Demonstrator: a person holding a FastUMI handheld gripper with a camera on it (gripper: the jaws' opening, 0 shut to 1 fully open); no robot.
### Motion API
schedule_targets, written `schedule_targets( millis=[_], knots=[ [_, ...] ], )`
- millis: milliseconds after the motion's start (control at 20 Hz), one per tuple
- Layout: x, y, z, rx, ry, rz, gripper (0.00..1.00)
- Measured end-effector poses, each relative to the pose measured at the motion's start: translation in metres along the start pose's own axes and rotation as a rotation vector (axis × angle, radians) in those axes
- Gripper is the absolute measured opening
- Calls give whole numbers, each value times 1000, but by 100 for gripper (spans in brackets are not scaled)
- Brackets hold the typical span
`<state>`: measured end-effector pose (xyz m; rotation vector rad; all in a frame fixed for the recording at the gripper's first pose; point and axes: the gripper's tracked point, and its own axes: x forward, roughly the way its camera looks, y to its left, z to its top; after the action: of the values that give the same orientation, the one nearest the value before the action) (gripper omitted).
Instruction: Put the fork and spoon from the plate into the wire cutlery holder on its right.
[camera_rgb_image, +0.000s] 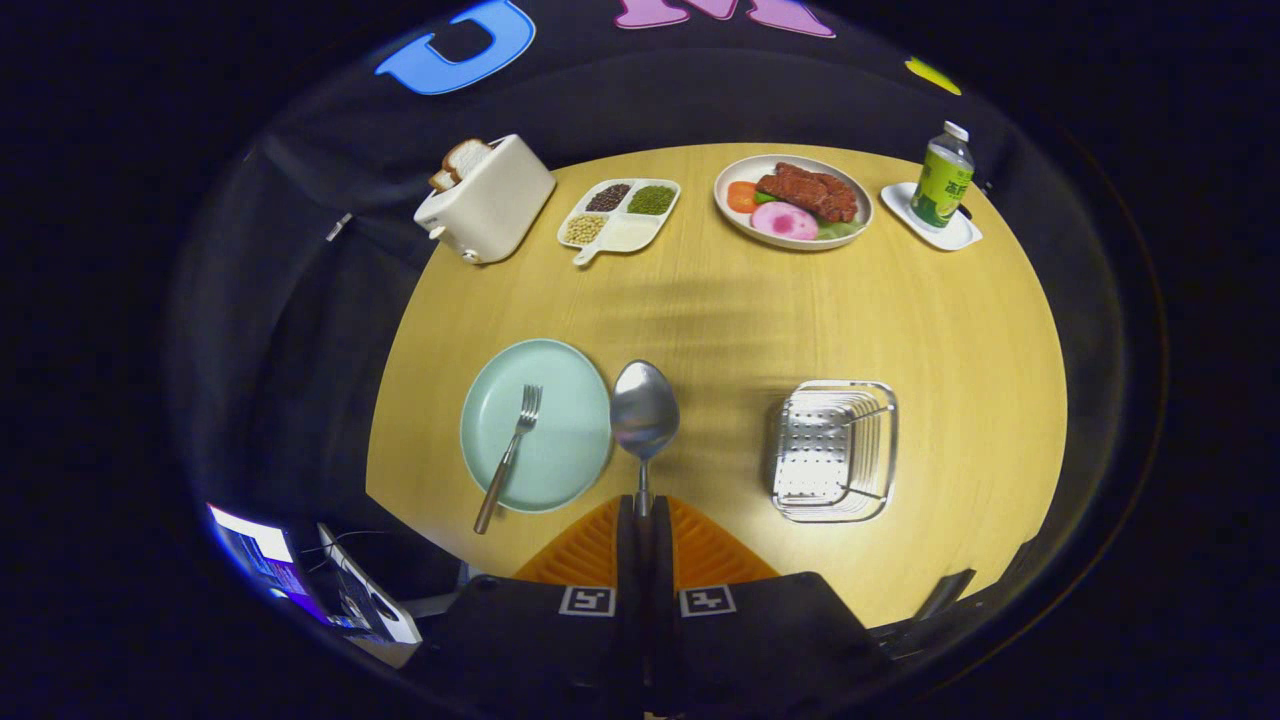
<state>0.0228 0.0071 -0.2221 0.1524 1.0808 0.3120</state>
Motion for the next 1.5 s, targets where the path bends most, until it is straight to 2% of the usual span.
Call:
schedule_targets(
  millis=[250,550,800,1050,1350,1500],
  knots=[
    [-19,-55,-5,42,21,-39,9],
    [3,-81,-18,55,83,-55,9],
    [21,-94,-24,69,157,-67,9],
    [20,-96,-19,117,199,-31,9],
    [20,-101,-19,149,220,-42,9],
    [19,-104,-15,151,211,-53,14]
  ],
)
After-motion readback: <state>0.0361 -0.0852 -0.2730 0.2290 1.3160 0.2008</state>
